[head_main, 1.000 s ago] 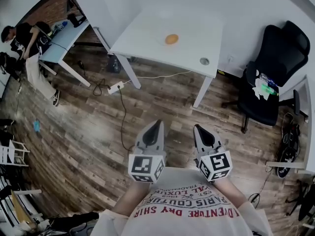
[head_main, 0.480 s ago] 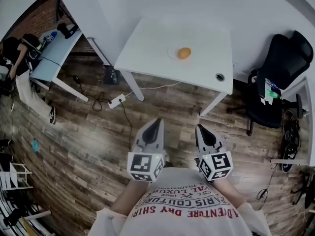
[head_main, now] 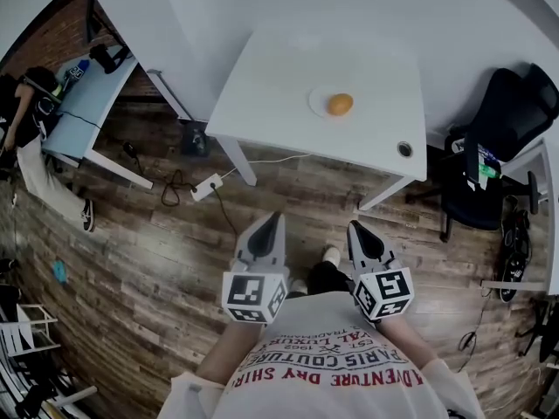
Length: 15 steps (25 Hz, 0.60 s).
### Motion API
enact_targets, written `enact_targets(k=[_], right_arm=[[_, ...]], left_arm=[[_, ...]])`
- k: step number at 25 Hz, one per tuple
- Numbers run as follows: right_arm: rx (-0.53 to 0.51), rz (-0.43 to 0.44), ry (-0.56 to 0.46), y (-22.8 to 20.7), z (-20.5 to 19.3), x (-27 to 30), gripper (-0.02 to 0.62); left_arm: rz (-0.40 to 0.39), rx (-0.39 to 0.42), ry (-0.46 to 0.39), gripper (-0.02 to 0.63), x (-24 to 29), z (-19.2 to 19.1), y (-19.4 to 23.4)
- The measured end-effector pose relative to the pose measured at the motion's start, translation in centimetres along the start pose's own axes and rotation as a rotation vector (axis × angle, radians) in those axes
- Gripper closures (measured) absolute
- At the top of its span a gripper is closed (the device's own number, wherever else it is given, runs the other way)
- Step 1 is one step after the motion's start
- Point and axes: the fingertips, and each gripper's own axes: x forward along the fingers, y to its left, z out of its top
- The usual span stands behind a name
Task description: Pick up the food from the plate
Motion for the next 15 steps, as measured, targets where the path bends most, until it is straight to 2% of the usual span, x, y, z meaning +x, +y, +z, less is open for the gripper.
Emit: enact_targets(k=[7,11,15], right_arm=[[0.006,0.025,-0.006,-2.6,1.2,5.3,0.583],[-0.002,0.049,-0.021,-4.6,3.3,8.9,0.583],[-0.014,0.060,-0.039,-8.3,6.2,12.3,0.583]], left_arm=[[0.018,0.002,-0.008,0.598,4.4,0.9,1.6],[0.036,0.006,-0.016,0.598,8.1,2.3,2.7],[0.044,0.010,-0.026,0.598,13.1,4.5,2.9]])
